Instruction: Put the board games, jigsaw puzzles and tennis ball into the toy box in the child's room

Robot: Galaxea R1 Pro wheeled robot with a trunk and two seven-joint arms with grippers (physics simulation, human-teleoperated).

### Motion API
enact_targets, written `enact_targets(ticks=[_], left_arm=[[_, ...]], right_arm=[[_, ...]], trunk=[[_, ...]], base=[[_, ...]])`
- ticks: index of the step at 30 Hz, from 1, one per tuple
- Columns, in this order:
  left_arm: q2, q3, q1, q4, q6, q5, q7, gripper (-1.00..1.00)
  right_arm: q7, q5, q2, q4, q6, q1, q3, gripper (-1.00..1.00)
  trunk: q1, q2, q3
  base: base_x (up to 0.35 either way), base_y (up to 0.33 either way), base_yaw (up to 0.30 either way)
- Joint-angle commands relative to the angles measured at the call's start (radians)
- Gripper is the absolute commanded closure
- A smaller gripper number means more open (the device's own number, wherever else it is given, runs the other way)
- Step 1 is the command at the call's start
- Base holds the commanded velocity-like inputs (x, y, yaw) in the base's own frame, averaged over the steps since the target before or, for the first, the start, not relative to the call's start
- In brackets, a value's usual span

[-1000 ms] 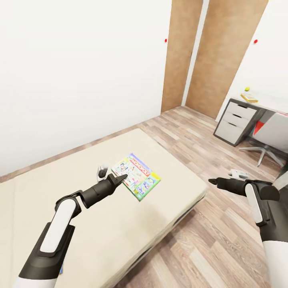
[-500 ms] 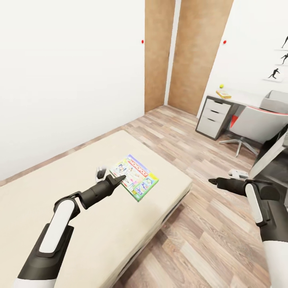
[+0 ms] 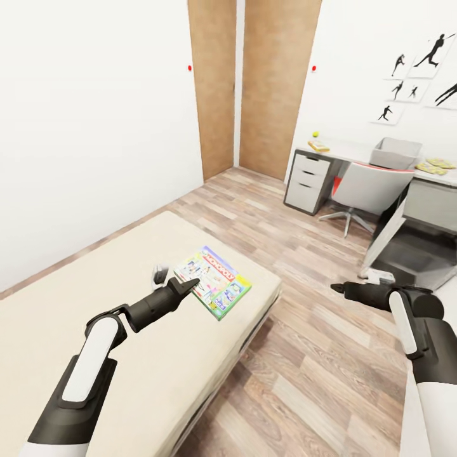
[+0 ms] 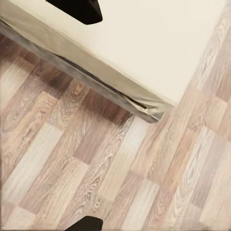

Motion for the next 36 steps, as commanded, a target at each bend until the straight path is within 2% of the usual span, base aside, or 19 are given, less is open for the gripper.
enact_targets(ticks=[1, 25, 28, 34, 35, 36], left_arm=[[0.001, 0.0, 0.0, -0.001, 0.002, 0.012, 0.006, 1.0], [0.002, 0.006, 0.003, -0.001, 0.0, 0.012, 0.006, 1.0], [0.002, 0.025, 0.005, -0.001, 0.001, 0.012, 0.006, 1.0], [0.006, 0.125, 0.045, -0.002, 0.003, 0.013, 0.005, 1.0], [0.006, 0.125, 0.045, -0.002, 0.003, 0.013, 0.005, 1.0], [0.012, 0.159, 0.055, -0.001, 0.004, 0.013, 0.004, 1.0]], right_arm=[[0.002, -0.002, 0.001, 0.0, 0.005, -0.001, -0.001, -1.0], [0.007, -0.003, 0.012, 0.007, 0.0, -0.001, 0.011, -1.0], [0.009, -0.002, 0.013, 0.011, -0.002, -0.001, 0.012, -1.0], [0.051, 0.001, 0.023, 0.069, -0.041, -0.001, 0.032, -1.0], [0.051, 0.001, 0.023, 0.069, -0.041, -0.001, 0.032, -1.0], [0.059, 0.003, 0.031, 0.106, -0.082, -0.002, 0.056, -1.0]], trunk=[[0.001, -0.002, -0.001], [0.001, -0.002, 0.007], [0.001, -0.002, 0.009], [0.001, -0.002, 0.01], [0.001, -0.002, 0.01], [0.001, -0.002, 0.01]], base=[[0.0, 0.0, -0.282], [0.0, 0.0, -0.282], [0.0, 0.0, -0.282], [0.0, 0.0, -0.282], [0.0, 0.0, -0.282], [0.0, 0.0, -0.282]])
